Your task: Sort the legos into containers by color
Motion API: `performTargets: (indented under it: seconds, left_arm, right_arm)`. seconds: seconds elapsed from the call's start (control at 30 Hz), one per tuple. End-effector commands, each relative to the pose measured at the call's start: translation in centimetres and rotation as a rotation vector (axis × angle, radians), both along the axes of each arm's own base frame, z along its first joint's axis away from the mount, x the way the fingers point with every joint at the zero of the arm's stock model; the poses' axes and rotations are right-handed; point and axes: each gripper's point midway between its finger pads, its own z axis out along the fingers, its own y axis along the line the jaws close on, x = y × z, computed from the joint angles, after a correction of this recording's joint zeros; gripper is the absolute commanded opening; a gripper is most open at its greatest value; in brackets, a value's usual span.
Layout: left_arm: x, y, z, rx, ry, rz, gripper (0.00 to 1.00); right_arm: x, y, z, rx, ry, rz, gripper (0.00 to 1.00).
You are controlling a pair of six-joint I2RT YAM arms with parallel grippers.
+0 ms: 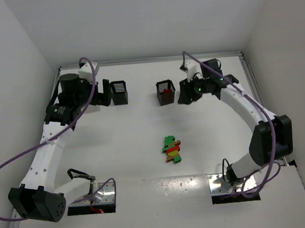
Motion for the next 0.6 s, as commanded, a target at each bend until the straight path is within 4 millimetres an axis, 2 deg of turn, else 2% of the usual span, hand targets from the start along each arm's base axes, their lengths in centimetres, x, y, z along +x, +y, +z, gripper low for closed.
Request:
performTargets:
  seconds: [0.0,0.07,0.13,0.17,0.27,0.4,0.47,0.57]
  left_arm:
    - [0.3,-0.5,0.1,-0.016,-0.007,0.002,1.00]
    - [0.2,-0.9,0.1,-0.016,-0.007,-0.009,1.00]
    - [0.2,-0.9,0.1,-0.007,-0.010,-0.013,1.00]
    - [0.2,-0.9,0.1,-0.006,-0.010,-0.013,1.00]
    - [0.1,-1.1,0.1,0.003,-0.014,-0.027,1.00]
    - [0.1,-1.1,0.1,0.003,-0.014,-0.027,1.00]
    - [0.0,-1.3,-0.3,0.000,-0.004,-0.037,1.00]
    - [-0.2,-1.3,-0.4,0.000,-0.004,-0.037,1.00]
  right_arm:
    - [-7.6,4.5,-3.0,0.121,0.196,0.154,0.49]
    - [-11.0,6.0,-5.1,0.097,0.199,0.293,0.49]
    - [-12.9,6.6,-5.5,0.067,0.144,0.397,0.49]
    - [-14.1,7.0,-6.4,0.030,0.100,0.500,0.49]
    - [-13.5,6.4,-7.4,-0.083,-0.014,0.600,0.47]
    - [-13.0,5.8,-8.8,-0.191,-0.060,0.680,0.43]
    - [-12.9,5.8,-8.4,-0.200,-0.075,0.700,0.43]
    - [-15.4,5.8,-8.6,-0.168,-0.014,0.789,0.48]
